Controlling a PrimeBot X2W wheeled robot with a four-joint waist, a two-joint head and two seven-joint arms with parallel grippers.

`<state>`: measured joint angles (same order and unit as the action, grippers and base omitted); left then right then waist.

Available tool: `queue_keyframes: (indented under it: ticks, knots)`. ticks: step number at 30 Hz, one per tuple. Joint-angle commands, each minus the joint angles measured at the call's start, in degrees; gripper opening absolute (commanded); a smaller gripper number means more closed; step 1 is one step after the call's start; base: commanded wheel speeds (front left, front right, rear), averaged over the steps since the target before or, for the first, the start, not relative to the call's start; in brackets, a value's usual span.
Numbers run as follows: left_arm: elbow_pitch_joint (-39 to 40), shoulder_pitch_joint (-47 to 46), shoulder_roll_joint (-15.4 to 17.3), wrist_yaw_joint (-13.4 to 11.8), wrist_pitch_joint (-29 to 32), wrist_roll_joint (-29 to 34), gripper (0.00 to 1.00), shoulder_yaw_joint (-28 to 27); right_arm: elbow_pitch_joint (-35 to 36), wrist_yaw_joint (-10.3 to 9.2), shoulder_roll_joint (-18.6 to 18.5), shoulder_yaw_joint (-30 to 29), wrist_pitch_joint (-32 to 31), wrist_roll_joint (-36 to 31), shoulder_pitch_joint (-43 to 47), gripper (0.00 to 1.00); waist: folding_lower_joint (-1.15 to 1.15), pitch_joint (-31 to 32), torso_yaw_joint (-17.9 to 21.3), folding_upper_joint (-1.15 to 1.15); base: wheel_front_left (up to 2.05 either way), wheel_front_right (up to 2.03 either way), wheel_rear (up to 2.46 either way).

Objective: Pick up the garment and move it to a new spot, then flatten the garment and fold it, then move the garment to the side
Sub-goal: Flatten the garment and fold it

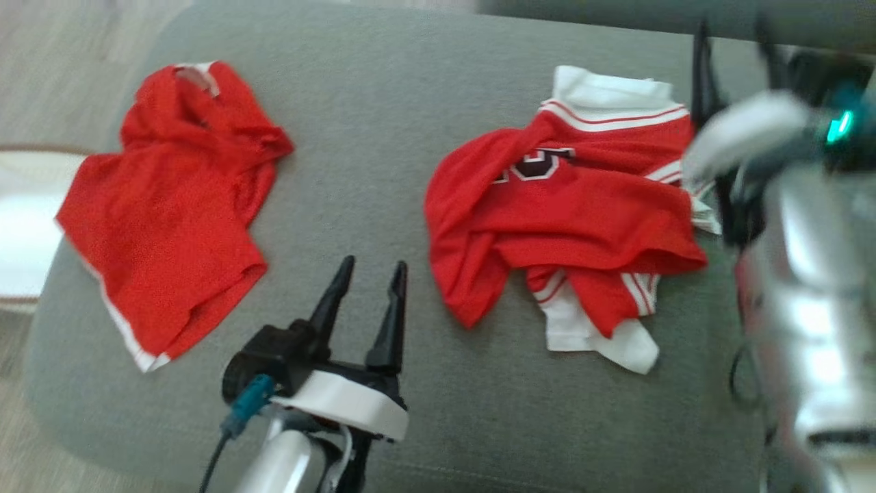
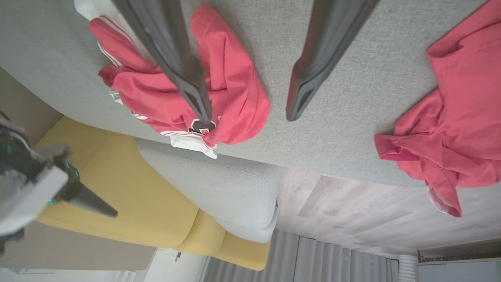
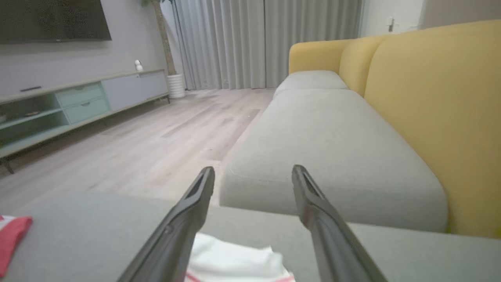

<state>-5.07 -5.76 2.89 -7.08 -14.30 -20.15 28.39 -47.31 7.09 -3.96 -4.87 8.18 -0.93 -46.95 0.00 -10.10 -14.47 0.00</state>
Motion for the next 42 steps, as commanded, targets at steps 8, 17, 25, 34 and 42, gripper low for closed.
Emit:
queue_keyframes:
  ticks: [8,17,25,34,42]
  knots:
    - [1.80,1.42,-0.02,0.58,-0.70,2.34,1.00,-6.67,10.51,0.40,1.03,7.40,-0.43,3.75,17.23,1.00,0.00,2.31,5.77,0.00,0.00,0.00,0.00]
    - [2.06,1.78,-0.02,0.71,-0.70,2.37,1.00,-7.62,23.50,0.40,1.07,18.58,-11.35,11.01,33.67,1.00,0.00,2.48,6.52,0.00,0.00,0.00,0.00]
    - [2.40,2.03,-0.02,0.30,-0.70,1.94,1.00,-7.37,33.72,0.40,-1.53,21.68,-22.11,8.43,41.74,1.00,0.00,2.17,5.97,0.00,0.00,0.00,0.00]
    - [2.65,1.82,-0.02,0.09,-0.70,1.58,1.00,-7.29,40.19,0.40,-2.85,20.22,-30.16,4.43,45.09,1.00,0.00,1.40,5.64,0.00,0.00,0.00,0.00]
    - [2.63,0.76,-0.02,0.08,-0.70,1.46,1.00,-7.12,38.51,0.40,-1.19,18.58,-31.68,6.25,42.27,0.27,0.00,0.23,5.79,0.00,0.00,0.00,0.00]
